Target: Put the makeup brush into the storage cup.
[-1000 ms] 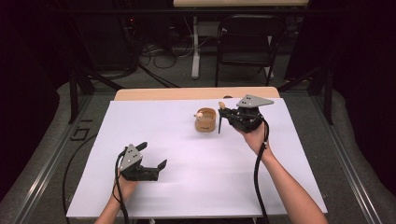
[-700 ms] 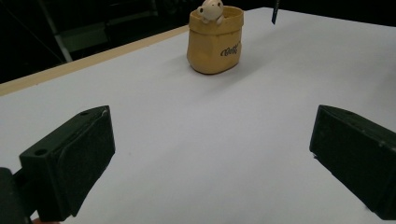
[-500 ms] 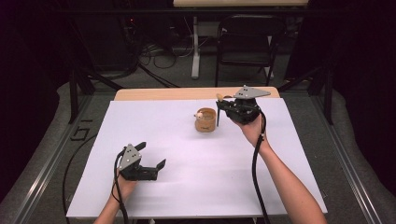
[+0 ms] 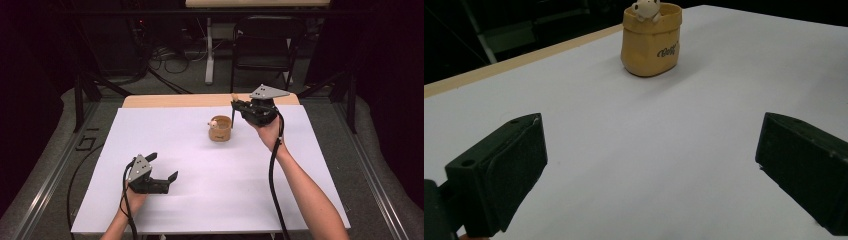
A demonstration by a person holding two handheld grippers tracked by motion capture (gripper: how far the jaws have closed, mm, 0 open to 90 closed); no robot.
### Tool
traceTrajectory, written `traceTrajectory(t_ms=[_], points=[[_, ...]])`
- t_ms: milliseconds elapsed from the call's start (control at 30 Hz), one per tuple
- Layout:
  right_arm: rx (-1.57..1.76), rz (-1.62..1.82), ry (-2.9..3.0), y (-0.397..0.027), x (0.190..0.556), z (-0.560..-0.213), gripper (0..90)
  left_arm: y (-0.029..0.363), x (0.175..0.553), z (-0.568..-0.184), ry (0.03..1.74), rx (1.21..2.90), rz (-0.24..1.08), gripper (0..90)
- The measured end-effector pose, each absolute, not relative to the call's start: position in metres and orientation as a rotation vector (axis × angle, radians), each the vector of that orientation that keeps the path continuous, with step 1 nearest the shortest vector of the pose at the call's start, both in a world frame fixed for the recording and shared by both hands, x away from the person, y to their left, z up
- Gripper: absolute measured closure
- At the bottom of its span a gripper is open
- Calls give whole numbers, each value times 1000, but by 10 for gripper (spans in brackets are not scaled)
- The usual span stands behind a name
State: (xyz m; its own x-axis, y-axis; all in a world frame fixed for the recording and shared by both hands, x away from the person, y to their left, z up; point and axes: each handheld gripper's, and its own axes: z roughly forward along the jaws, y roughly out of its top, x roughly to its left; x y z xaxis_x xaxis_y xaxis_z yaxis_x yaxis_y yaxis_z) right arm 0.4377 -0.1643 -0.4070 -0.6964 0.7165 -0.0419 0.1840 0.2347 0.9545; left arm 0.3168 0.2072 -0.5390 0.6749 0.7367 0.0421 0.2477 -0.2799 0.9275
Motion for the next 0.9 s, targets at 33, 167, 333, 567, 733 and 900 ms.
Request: traceTrajectory(t_ms=[33,167,333,567,733,900], points=[[824,1477,2033,-164,439,-406,846,207,317,-539,778,1841,585,3],[821,1478,2024,-162,443,-404,846,208,317,-538,778,1836,589,3],[795,1470,2021,-157,446,-402,845,208,317,-538,778,1838,591,3],[780,1472,2021,-150,451,-401,845,208,317,-538,775,1842,594,4],[762,1454,2025,-144,454,-400,845,208,317,-538,771,1842,597,4],[761,1435,2032,-138,460,-402,846,209,317,-537,775,1839,602,4]])
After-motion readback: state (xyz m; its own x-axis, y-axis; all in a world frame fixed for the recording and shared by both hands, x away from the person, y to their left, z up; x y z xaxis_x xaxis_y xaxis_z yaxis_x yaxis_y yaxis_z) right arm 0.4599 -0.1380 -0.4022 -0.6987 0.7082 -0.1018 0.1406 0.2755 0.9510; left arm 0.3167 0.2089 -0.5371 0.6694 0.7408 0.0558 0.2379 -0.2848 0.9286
